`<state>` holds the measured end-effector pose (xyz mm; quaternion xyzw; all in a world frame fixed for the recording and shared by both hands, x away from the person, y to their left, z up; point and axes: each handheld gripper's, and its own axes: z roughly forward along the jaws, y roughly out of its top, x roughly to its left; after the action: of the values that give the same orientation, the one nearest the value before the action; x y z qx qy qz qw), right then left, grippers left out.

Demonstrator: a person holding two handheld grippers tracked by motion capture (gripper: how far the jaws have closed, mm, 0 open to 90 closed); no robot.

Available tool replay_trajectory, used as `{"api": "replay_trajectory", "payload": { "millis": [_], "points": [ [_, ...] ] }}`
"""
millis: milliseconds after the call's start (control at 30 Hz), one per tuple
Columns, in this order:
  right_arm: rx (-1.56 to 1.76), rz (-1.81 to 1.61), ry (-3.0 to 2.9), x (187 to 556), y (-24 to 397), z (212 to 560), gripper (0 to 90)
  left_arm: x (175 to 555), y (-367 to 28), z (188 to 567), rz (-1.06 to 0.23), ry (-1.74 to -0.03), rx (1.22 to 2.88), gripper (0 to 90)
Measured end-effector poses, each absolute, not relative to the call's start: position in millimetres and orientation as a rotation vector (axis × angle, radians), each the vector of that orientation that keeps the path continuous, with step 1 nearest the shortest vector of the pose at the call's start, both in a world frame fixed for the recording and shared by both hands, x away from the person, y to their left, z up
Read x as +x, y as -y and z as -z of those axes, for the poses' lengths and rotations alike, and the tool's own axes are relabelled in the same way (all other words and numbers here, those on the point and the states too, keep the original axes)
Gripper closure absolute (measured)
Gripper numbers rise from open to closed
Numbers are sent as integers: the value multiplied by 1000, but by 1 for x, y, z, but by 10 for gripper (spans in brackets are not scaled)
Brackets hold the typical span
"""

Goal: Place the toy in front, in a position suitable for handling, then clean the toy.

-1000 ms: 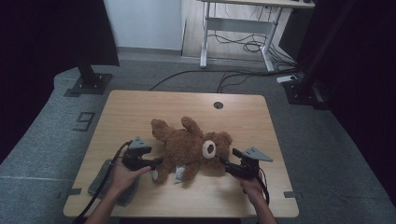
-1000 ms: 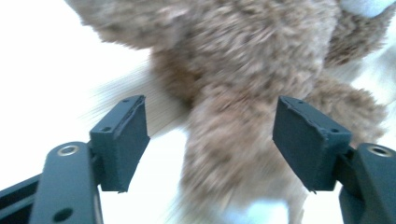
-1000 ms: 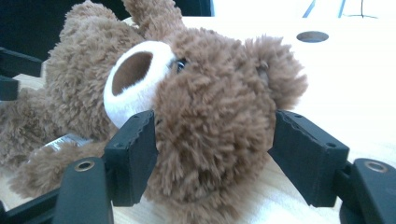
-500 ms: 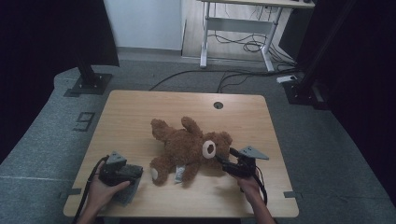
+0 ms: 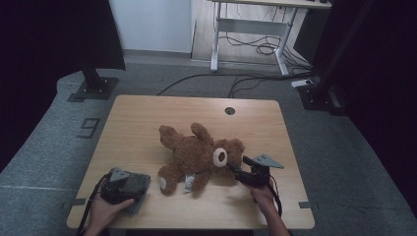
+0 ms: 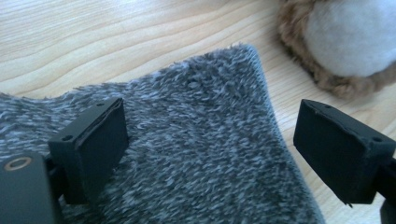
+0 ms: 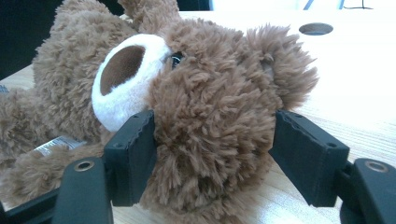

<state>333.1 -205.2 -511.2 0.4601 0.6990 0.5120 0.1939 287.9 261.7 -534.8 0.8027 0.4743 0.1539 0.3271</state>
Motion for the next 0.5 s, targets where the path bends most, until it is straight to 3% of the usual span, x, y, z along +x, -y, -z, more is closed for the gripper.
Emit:
{"api": "replay_trajectory", "payload": {
  "millis": [367,500],
  "points": [
    [1294,-1434,-1958,332,207,512,307,291,-255,544,-488,-1250,2141,105],
    [1298,-1433,-1958,332,207,512,308,290,-257,543,-509,-1263,2117,200]
  ]
}}
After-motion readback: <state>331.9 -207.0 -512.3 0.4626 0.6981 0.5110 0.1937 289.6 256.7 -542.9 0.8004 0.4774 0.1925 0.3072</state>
